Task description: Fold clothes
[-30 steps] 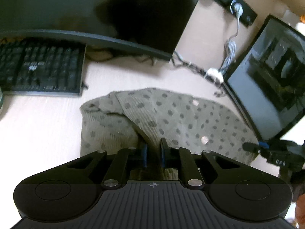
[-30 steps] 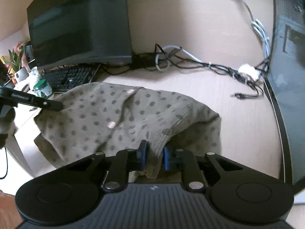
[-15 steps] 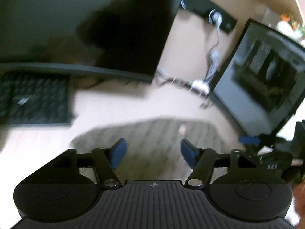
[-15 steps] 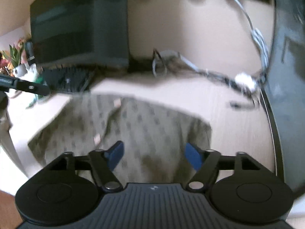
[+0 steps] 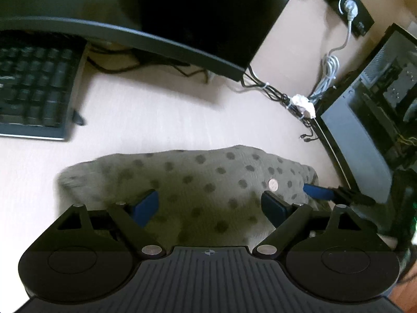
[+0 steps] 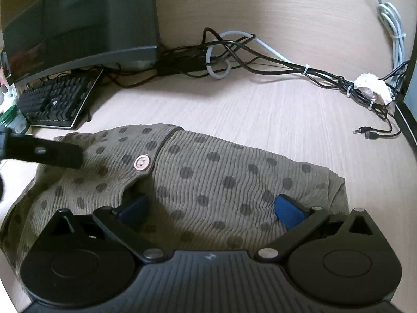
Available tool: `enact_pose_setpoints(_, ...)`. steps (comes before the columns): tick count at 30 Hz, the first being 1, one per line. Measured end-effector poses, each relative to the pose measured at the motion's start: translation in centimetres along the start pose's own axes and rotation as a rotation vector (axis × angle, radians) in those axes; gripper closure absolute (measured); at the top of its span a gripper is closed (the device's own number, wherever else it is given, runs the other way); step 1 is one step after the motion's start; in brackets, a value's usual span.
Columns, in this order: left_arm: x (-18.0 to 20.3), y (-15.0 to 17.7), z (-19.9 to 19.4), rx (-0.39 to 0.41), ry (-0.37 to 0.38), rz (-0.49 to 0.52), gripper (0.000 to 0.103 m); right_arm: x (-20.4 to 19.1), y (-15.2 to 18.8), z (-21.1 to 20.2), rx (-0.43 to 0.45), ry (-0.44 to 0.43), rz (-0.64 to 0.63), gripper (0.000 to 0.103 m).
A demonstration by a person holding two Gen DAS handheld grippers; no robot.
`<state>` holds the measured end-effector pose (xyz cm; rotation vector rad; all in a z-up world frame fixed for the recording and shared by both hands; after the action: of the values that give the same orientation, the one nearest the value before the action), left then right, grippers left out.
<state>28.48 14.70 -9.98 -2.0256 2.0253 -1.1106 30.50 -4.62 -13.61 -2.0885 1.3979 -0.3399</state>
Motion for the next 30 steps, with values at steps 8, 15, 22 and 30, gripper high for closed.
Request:
enact_pose_setpoints(8, -5.1, 6.4, -5.2, -0.047, -0.260, 0.021, 0.015, -0.3, 0.4, -0.1, 0.015, 0.013, -0.050, 0.000)
enact_pose_setpoints(15, -6.8, 8.2, -6.5, -0.039, -0.347, -0.011, 0.018, -0.4, 0.5, -0.5, 0.046, 0.013, -0.069, 0.000)
enact_pose_setpoints(22, -7.1, 9.6, -6.7, -0.057, -0.368, -0.012, 0.021, -0.5, 0.5, -1.0, 0.083, 0.033, -0.084, 0.000)
enact_pose_setpoints(30, -6.7, 9.7, -6.7, -0.038, -0.335, -0.011, 0.097, -3.8, 1.1, -6.0, 0.209, 0.058, -0.225, 0.000)
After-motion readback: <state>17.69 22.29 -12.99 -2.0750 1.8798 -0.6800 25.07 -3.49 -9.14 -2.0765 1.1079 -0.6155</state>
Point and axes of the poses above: each gripper's, at about its wrist camera, not at the fingertips, and z roughly the way its jaws point, x to its right, y to its underside, the point moved 9 cm from there along z, roughly the way its jaws point, and after that the axes turned 5 degrees about -x, right-handed, at the moved point
